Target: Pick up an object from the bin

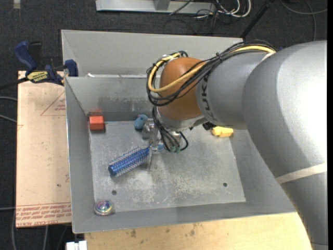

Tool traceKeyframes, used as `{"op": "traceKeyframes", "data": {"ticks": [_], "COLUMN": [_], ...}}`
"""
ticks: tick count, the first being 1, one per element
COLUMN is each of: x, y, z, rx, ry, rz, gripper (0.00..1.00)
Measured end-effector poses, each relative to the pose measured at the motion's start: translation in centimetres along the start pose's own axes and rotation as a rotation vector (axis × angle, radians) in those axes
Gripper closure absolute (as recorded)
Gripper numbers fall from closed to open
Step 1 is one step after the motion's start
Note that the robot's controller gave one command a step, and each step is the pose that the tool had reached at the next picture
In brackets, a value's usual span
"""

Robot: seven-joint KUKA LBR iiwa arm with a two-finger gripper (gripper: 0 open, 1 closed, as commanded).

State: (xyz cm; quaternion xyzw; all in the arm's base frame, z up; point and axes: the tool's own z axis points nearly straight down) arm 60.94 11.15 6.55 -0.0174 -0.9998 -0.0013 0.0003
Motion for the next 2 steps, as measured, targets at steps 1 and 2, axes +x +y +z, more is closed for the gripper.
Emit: {"op": "traceKeyframes", "data": {"ticks": [1,2], "x": [-0.1,2.3], "y": [-0.2,-1.0], "z": [-0.5,-19.3], "rx": [0.000,0.001], "ry": [-0.003,-0.010], "rz": [0.004,-0.039], "gripper": [1.00,1.00]}}
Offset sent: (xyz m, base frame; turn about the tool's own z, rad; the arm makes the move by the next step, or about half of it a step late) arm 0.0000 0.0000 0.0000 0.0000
